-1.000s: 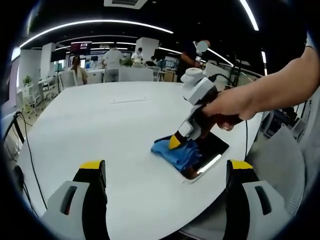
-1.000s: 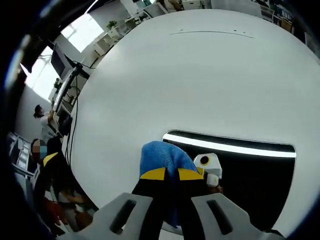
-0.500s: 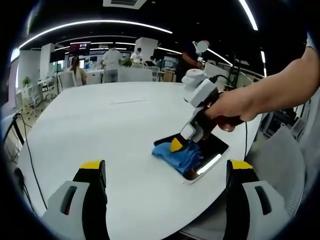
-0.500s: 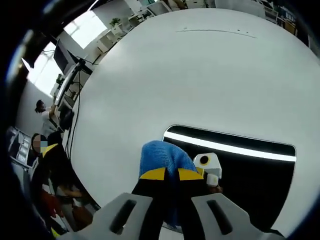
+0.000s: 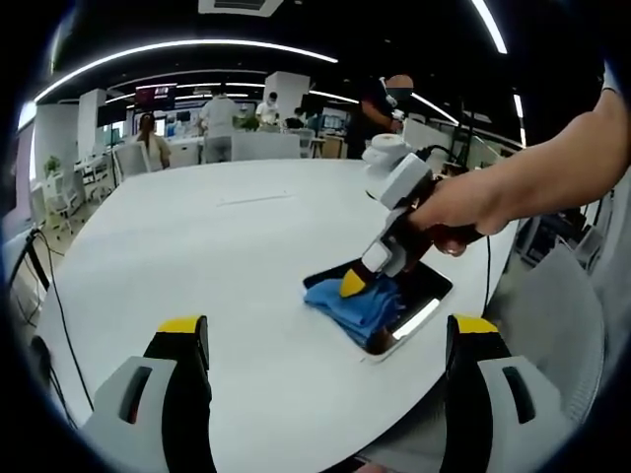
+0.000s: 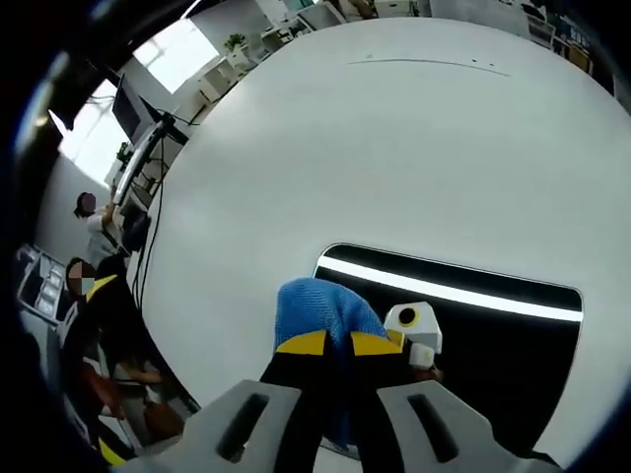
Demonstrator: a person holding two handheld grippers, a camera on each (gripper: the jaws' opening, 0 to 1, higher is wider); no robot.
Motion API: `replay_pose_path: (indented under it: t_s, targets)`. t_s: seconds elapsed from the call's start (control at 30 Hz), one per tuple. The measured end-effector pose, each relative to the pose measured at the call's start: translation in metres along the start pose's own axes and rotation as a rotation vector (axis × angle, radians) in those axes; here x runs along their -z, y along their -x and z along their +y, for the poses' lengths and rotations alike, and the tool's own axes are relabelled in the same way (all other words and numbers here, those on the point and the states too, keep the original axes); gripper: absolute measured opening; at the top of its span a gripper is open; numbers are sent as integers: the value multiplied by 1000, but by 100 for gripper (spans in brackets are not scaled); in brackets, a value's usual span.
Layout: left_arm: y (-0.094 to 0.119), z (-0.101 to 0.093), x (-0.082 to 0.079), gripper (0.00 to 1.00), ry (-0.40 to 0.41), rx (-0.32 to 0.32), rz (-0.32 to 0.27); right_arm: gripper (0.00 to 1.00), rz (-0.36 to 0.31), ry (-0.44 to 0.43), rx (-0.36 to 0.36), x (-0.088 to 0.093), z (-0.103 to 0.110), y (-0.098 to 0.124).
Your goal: Wipe the mirror surface with the cleaning cloth until all visible marks leave the cleaned area.
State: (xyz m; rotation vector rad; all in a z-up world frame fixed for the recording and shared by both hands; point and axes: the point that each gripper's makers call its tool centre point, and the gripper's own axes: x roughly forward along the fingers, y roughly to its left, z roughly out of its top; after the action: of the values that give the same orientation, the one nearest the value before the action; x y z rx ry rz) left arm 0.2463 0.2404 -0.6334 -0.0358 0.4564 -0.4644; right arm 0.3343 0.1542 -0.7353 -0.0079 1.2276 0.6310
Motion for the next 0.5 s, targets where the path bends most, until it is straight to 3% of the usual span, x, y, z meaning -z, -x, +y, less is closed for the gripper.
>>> replay_pose_path:
  t_s: [0.5]
  targets:
    - [-8, -13, 0, 99, 0, -6, 3, 1, -10, -2, -15, 4, -19, 7]
